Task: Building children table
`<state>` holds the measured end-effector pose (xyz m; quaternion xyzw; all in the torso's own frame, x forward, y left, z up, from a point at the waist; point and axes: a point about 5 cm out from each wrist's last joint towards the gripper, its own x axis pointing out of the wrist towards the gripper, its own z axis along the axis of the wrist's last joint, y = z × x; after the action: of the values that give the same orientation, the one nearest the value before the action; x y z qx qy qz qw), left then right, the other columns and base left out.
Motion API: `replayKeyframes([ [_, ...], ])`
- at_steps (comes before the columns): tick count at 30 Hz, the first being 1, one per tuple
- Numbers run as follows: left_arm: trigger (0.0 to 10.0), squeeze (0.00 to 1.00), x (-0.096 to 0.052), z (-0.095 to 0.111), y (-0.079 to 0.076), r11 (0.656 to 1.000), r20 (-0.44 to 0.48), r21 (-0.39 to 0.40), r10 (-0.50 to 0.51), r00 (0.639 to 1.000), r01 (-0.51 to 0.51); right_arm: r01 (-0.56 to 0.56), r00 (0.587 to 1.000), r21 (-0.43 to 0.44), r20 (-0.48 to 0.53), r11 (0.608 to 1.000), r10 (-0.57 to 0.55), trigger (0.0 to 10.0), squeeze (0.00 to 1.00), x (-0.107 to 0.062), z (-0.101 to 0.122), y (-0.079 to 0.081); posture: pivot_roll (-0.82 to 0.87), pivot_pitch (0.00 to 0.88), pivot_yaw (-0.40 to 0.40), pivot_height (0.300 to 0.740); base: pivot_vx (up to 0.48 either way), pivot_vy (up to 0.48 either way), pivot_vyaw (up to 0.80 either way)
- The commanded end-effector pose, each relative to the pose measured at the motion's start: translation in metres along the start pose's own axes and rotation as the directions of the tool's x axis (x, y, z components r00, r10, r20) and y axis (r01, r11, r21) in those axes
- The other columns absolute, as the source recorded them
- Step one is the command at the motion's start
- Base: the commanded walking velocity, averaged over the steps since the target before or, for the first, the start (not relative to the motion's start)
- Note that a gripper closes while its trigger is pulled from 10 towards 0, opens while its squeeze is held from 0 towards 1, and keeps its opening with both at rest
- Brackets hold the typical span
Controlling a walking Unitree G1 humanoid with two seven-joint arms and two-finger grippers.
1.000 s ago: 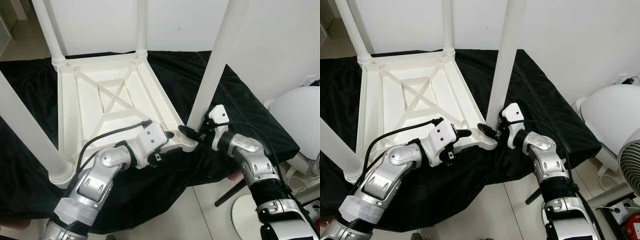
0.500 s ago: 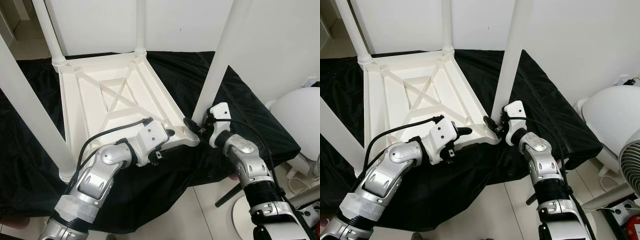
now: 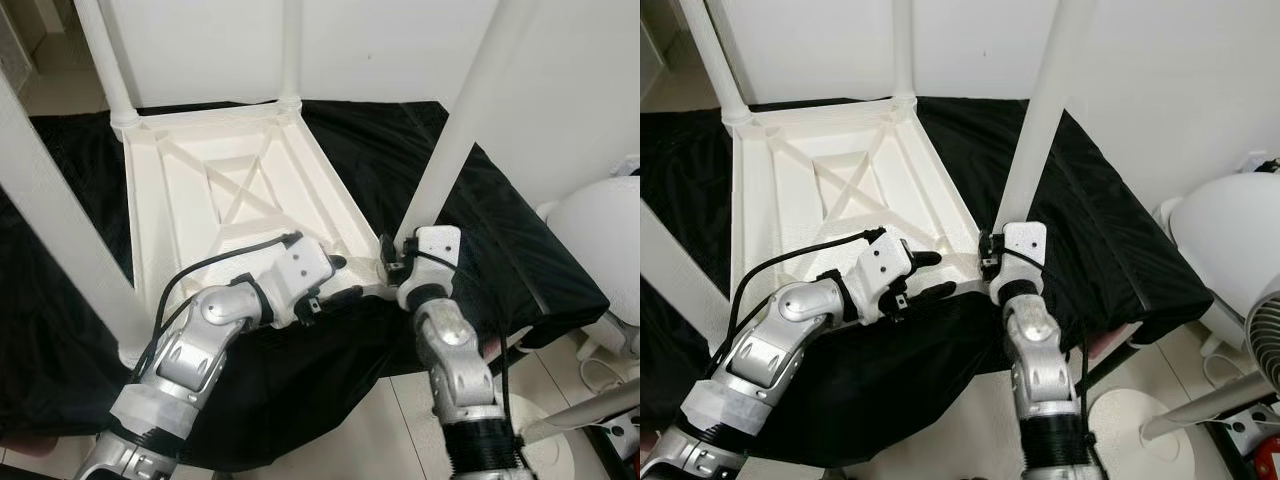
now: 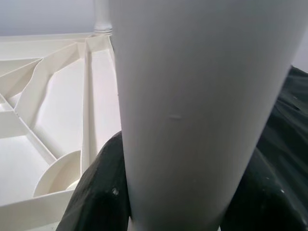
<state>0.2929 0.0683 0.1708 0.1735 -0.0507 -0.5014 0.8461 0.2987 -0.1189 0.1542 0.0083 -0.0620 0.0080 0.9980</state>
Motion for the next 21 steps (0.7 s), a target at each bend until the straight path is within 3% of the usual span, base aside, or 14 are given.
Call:
replayKeyframes([
  [1,10.0,0.0,0.001,0.0,0.002,1.0,0.006,0.01,0.026,1.0,-0.026,0.031,0.999,0.001,-0.013,1.0,-0.031,10.0,0.0,-0.004,-0.002,-0.002,-0.03,0.053,-0.063,0.74,0.0,0.0,0.0],
  [8,10.0,0.0,-0.002,-0.001,0.007,0.998,0.006,0.033,0.049,0.999,-0.049,0.045,0.999,0.015,-0.016,0.999,-0.044,10.0,0.0,-0.003,0.001,-0.009,-0.03,0.06,-0.07,0.74,0.0,0.0,0.0],
  [9,10.0,0.0,-0.002,0.0,0.008,0.998,0.007,0.041,0.056,0.998,-0.056,0.027,1.0,0.028,-0.012,0.999,-0.027,10.0,1.0,-0.003,0.002,-0.01,-0.02,0.062,-0.07,0.74,0.0,0.0,0.0],
  [15,10.0,0.0,-0.006,-0.001,0.007,0.997,-0.001,0.051,0.049,0.999,-0.049,0.001,1.0,0.026,-0.002,1.0,-0.001,10.0,1.0,-0.002,0.006,-0.022,-0.02,0.074,-0.078,0.74,0.0,0.0,0.0],
  [16,10.0,0.0,-0.007,-0.002,0.007,0.998,-0.004,0.053,0.047,0.999,-0.046,-0.007,1.0,0.015,-0.001,1.0,0.007,10.0,0.7,-0.001,0.007,-0.024,-0.02,0.08,-0.087,0.74,0.0,0.0,0.0],
  [18,10.0,0.0,-0.007,-0.002,0.007,0.997,-0.005,0.054,0.046,0.999,-0.046,-0.013,1.0,0.009,0.001,1.0,0.013,10.0,0.7,-0.001,0.008,-0.025,-0.02,0.08,-0.087,0.74,0.0,0.0,0.0],
  [19,10.0,0.0,-0.008,-0.002,0.008,0.997,-0.006,0.06,0.054,0.999,-0.053,-0.049,0.999,0.009,-0.002,0.999,0.049,10.0,0.0,0.0,0.008,-0.024,-0.02,0.08,-0.087,0.74,0.0,0.0,0.0],
  [21,10.0,0.0,-0.008,-0.002,0.008,0.996,-0.007,0.065,0.059,0.998,-0.058,-0.074,0.997,0.01,-0.006,0.997,0.074,10.0,0.0,0.0,0.009,-0.023,-0.02,0.08,-0.087,0.74,0.0,0.0,0.0],
])
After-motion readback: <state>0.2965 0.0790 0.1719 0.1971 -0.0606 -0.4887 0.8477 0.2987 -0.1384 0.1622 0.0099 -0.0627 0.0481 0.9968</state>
